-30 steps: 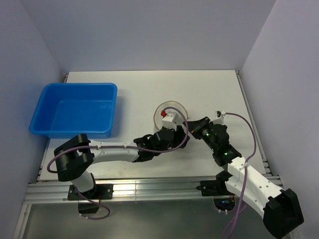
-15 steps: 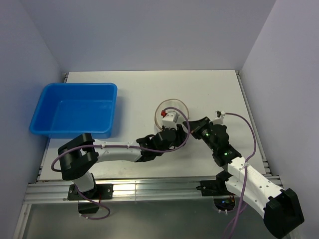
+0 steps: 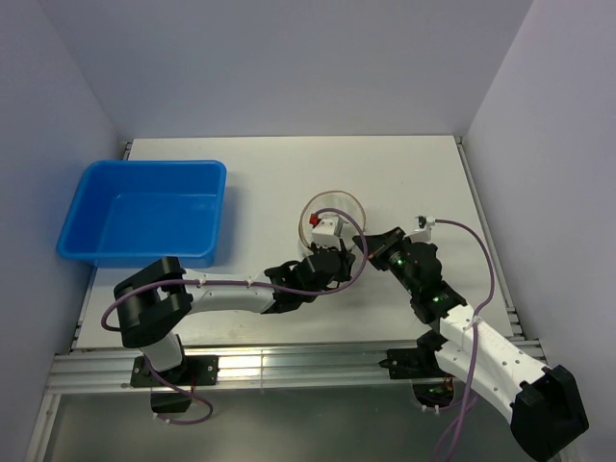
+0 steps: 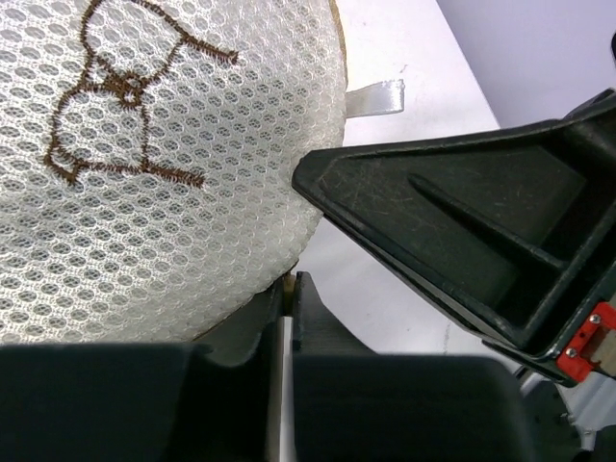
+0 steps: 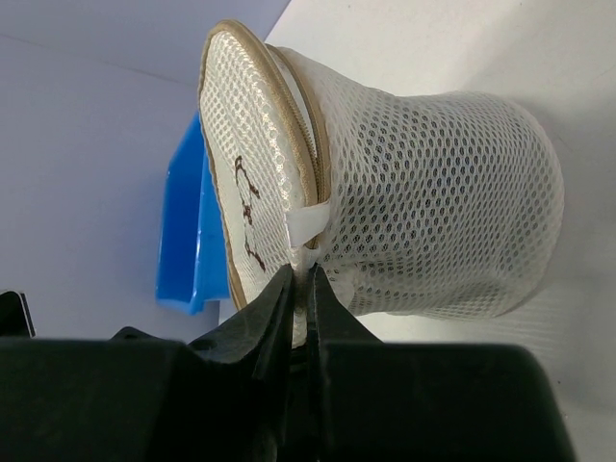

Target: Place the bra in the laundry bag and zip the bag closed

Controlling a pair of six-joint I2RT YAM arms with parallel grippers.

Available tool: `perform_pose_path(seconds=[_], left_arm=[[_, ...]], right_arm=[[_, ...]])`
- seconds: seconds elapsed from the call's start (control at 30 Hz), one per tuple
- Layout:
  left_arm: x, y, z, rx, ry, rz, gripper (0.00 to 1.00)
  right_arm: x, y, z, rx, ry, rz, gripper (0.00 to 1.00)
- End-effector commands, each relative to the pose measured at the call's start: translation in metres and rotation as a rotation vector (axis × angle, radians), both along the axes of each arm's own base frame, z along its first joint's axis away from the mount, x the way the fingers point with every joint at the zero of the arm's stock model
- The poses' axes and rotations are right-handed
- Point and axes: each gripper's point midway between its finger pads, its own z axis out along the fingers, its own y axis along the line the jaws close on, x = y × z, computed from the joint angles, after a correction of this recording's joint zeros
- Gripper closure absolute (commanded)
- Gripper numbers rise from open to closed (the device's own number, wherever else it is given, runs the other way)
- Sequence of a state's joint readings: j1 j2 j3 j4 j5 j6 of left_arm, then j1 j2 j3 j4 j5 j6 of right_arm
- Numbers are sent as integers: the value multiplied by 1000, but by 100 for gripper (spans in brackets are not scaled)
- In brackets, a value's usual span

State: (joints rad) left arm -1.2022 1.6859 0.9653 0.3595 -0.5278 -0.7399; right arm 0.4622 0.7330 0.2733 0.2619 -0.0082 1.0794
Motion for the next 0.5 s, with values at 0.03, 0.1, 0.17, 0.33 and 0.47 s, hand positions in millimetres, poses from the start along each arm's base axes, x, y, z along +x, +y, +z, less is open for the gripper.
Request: perform_pose_path(seconds=[0.03,0.1,0.17,0.33,0.47], left_arm=[[17,7,34,-68,-81,76,100],[16,9,30,-50,-73,75,100],[14,14,25,-46,-68,72,100],[10,50,8,34,-71,118,100],[10,79,5,65,-69,147,100]], right_arm=[[-8,7,-3,-20,-2,52,100],[-7,6,-3,-36,-3,44,100],[-5,3,0,-66,-6,42,100],[4,-8,4,-128,-19,34,100],[11,-8,3,-148,-5,66,100]])
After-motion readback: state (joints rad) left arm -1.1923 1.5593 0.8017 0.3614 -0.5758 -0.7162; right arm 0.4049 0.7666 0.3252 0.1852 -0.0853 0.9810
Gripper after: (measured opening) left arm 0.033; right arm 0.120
